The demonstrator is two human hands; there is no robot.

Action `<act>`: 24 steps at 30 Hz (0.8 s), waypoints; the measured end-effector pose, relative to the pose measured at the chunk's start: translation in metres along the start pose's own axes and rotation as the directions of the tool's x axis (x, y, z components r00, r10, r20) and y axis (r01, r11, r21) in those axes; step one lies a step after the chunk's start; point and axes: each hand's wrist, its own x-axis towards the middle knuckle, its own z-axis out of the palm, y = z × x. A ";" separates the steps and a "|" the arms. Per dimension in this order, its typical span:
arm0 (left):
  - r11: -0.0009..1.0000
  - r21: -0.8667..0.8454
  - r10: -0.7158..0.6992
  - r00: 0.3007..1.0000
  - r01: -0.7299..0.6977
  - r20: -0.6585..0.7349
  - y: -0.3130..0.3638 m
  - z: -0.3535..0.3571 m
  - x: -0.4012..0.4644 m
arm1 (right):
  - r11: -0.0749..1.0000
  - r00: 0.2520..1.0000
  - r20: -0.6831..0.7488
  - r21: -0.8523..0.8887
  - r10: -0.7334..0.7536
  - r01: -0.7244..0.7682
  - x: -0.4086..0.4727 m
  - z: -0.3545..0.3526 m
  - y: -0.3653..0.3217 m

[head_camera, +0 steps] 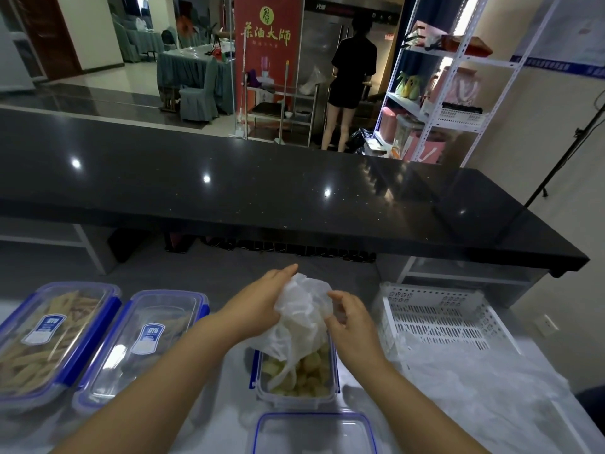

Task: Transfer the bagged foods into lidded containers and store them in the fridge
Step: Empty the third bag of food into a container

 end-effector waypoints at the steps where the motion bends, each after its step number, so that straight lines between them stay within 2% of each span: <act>1: 1.000 -0.019 0.006 1.000 -0.007 -0.017 -0.001 -0.001 0.000 | 1.000 0.998 0.057 -0.001 -0.012 0.012 -0.001 0.002 0.002; 5: 0.997 0.010 0.074 0.997 -0.074 0.008 -0.015 0.009 -0.006 | 0.999 0.965 0.260 -0.014 -0.041 0.046 -0.008 0.011 0.008; 8: 0.993 0.091 0.069 0.996 -0.073 0.054 -0.019 0.017 -0.022 | 0.987 0.954 0.294 -0.124 -0.063 0.103 -0.018 0.020 0.014; 13: 0.987 0.132 0.073 0.987 -0.092 0.141 -0.021 0.034 -0.042 | 0.931 0.904 0.392 -0.236 -0.171 0.279 -0.032 0.023 0.024; 15: 0.987 0.137 0.064 0.983 -0.088 0.173 -0.026 0.039 -0.043 | 0.921 0.939 0.285 -0.278 -0.194 0.274 -0.028 0.019 0.020; 17: 0.986 0.143 0.055 0.982 -0.081 0.183 -0.024 0.038 -0.045 | 0.937 0.964 0.113 -0.233 -0.241 0.261 -0.016 0.017 0.018; 18: 0.986 0.149 0.051 0.981 -0.079 0.185 -0.024 0.038 -0.045 | 0.941 0.964 0.073 -0.211 -0.255 0.265 -0.008 0.017 0.018; 19: 0.986 0.150 0.049 0.981 -0.078 0.187 -0.024 0.037 -0.046 | 0.940 0.963 0.094 -0.213 -0.251 0.266 0.000 0.018 0.016; 22: 0.986 0.151 0.049 0.985 -0.075 0.165 -0.021 0.035 -0.048 | 0.928 0.930 0.352 -0.301 -0.107 0.220 0.009 0.029 0.014; 24: 0.985 0.151 0.064 0.989 -0.084 0.133 -0.021 0.035 -0.049 | 0.913 0.904 0.423 -0.340 -0.066 0.226 0.004 0.036 0.013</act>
